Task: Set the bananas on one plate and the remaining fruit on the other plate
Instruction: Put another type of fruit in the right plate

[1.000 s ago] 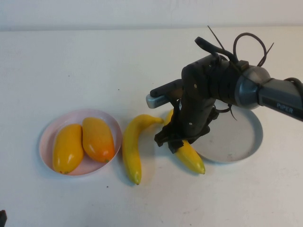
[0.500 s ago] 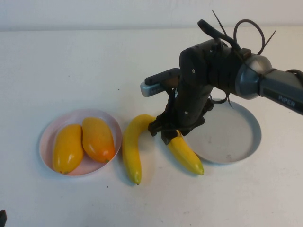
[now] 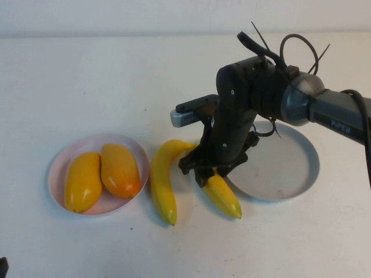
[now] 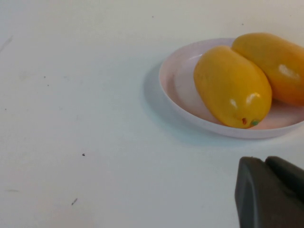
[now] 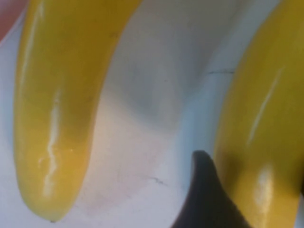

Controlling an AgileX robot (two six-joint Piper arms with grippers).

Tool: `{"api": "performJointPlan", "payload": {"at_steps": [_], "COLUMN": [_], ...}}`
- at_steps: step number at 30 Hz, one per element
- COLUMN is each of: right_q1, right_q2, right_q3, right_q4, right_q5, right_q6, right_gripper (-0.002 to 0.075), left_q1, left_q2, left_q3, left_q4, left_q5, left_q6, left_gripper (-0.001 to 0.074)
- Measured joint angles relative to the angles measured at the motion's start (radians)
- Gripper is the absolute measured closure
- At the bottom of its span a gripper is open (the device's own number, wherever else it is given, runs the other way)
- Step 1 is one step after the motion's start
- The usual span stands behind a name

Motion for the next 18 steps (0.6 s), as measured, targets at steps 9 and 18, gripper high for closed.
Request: {"api": "performJointPlan", "payload": {"at_steps": [9, 18], "right_q1": [0.0, 0.0], "right_q2": [0.005, 0.052], "right_q3": [0.0, -0.002], "right_q4": [0.019, 0.034], "right_q5": [0.0, -0.006], "right_q6": [0.0, 0.0], "right_gripper": [0.0351, 0.0354], "left_q1": [0.0, 0.0], "left_q2": [0.0, 0.0], "left_q3": [0.0, 0.0], "left_q4": [0.0, 0.0], "left_q5": [0.0, 0.0], "left_q6": [0.0, 0.0], "left_gripper": [0.0738, 0.0738]}}
